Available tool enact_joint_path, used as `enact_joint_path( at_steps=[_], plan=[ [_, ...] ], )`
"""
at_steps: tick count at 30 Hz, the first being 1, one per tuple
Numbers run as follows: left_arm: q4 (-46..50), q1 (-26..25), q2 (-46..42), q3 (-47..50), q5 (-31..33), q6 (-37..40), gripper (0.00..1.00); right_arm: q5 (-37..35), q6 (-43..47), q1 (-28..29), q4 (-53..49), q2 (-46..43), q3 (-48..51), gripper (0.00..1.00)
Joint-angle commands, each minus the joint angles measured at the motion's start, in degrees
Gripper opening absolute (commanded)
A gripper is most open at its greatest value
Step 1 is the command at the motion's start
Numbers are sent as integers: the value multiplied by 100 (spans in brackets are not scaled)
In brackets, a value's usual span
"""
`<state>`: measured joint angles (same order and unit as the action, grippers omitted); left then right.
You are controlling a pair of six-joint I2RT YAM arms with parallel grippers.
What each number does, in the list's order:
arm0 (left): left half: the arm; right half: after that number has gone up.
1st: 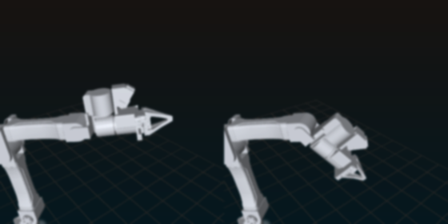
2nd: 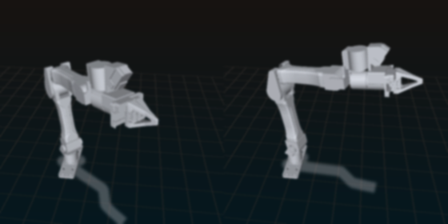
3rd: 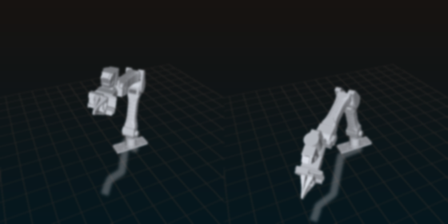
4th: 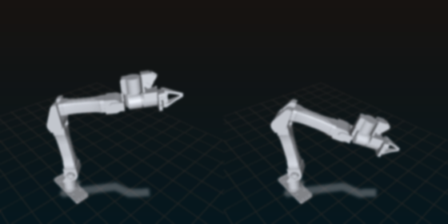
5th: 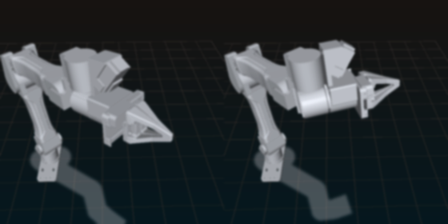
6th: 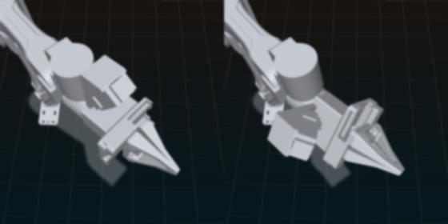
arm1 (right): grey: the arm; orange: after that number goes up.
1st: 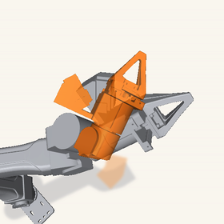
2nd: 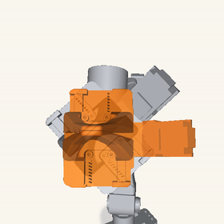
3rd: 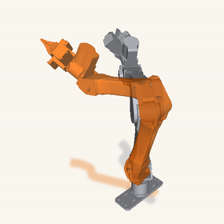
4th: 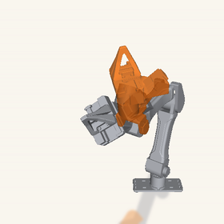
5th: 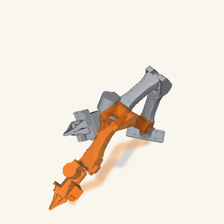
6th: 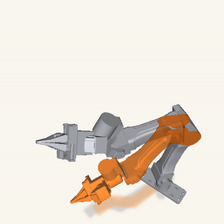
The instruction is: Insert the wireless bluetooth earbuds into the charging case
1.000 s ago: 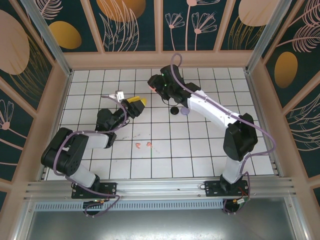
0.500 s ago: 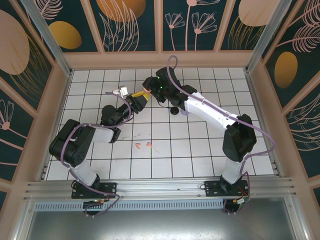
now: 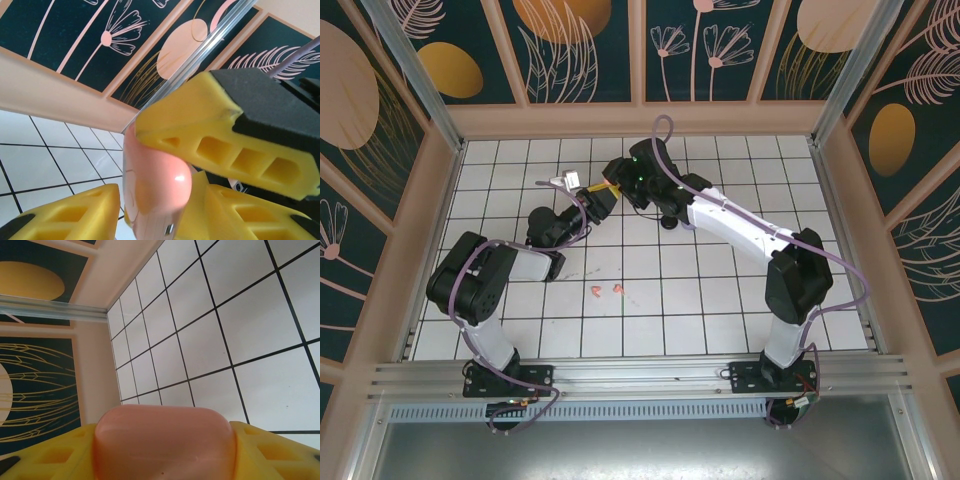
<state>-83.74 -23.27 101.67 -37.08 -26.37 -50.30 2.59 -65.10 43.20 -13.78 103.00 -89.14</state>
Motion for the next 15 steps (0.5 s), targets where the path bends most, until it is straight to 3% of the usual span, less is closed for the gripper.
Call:
enact_joint_path(
  at_steps=[1, 15],
  plan=[
    [-275, -20, 80, -170, 3, -26, 47, 76, -90, 48, 220, -300, 86, 40],
    [-318, -20, 153, -229, 18, -42, 29, 145, -143, 105, 323, -374, 98, 40]
  ],
)
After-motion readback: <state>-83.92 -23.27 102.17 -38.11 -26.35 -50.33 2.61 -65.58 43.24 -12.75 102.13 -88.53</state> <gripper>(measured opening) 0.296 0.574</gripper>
